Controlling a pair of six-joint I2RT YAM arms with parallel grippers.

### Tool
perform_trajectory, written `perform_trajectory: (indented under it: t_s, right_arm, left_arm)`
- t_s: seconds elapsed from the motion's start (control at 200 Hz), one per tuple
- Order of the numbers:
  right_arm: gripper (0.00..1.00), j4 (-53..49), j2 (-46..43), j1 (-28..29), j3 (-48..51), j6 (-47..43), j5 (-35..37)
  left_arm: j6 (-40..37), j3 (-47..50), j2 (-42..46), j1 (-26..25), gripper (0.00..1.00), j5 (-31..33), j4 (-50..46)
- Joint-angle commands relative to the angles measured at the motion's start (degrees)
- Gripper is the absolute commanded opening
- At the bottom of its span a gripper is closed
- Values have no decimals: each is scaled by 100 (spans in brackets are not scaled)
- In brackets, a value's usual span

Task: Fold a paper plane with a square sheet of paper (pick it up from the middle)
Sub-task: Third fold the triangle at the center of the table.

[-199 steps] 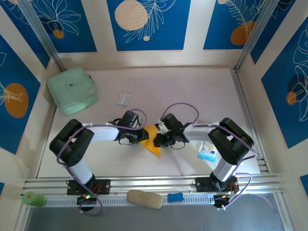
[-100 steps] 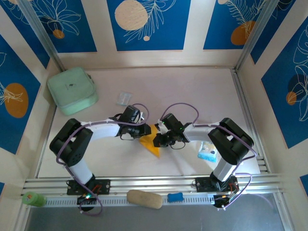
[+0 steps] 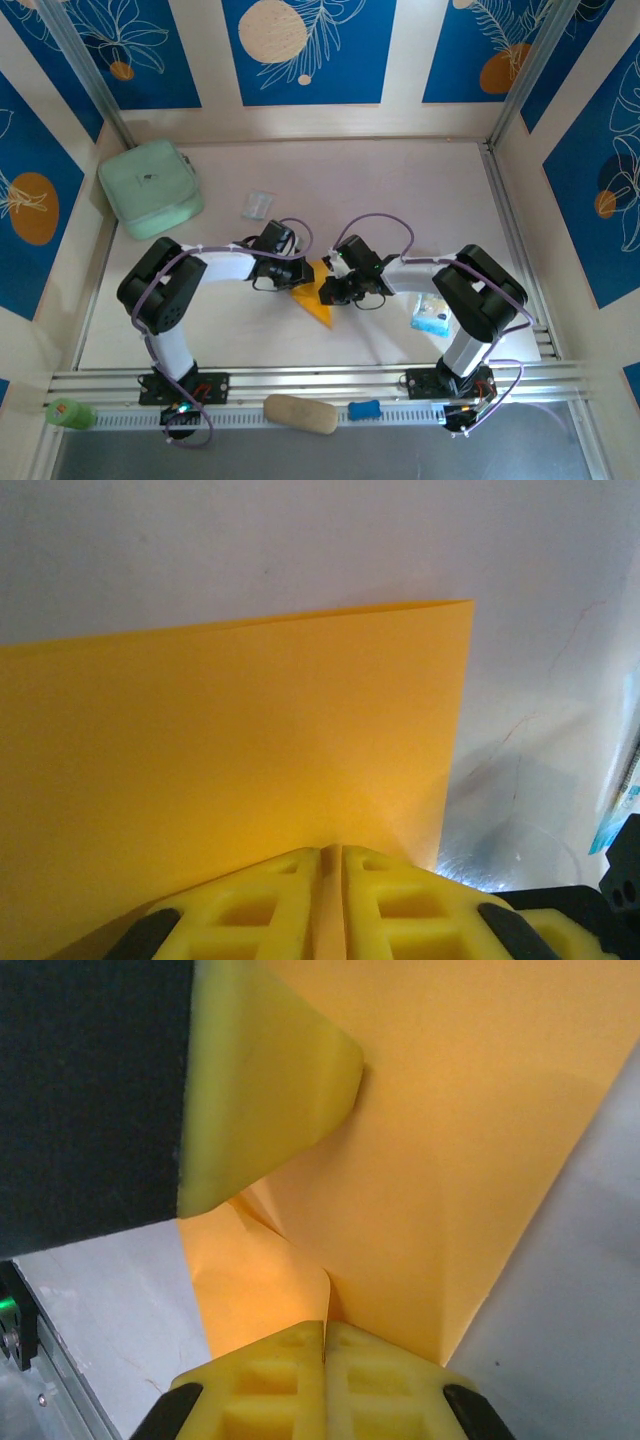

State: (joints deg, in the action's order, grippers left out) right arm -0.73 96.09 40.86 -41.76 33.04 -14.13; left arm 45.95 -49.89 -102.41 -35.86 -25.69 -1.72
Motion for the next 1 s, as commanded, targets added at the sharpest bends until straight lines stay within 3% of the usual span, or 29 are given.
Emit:
perform_trajectory:
  t_s: [0.0,0.755,0.995]
  right_arm:
    - [1,-132,-139,-52,-70,-102,-24]
    - [1,-84,42,71,172,10,165]
    - [1,-8,67,97,135,209,190]
  left_arm:
    - [-60,6,-192,17,14,-39,-234]
    - [-232,-267,150,32,15,12,-486]
    - [-199,-455,766,28,18,162,-657]
